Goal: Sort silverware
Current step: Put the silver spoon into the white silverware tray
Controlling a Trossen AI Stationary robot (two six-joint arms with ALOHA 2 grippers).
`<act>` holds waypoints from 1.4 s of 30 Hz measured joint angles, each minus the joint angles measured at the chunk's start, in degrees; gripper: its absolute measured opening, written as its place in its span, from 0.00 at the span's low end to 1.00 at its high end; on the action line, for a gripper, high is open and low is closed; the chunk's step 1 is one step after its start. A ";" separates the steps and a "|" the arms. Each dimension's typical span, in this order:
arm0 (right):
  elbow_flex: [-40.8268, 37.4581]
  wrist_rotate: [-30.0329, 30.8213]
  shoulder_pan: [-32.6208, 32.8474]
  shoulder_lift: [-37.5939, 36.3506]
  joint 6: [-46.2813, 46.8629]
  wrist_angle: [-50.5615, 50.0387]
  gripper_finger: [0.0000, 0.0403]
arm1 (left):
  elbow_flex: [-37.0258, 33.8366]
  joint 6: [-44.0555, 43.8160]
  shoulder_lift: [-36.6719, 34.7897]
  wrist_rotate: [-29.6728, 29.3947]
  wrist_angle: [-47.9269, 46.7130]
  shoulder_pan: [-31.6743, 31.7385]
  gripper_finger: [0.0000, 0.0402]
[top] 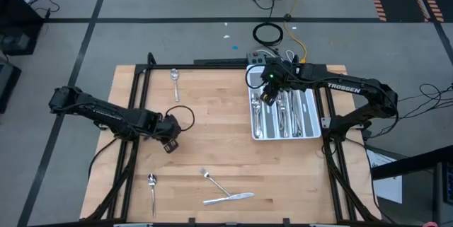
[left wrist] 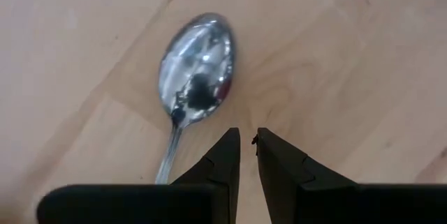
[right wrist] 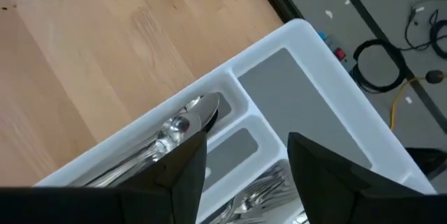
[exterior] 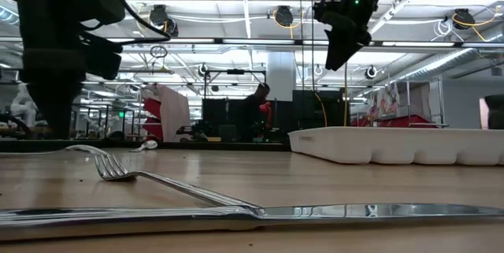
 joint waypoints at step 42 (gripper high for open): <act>-0.04 -0.52 0.00 0.00 -7.65 4.35 0.48 | 1.38 -6.79 8.86 11.37 0.70 8.26 0.14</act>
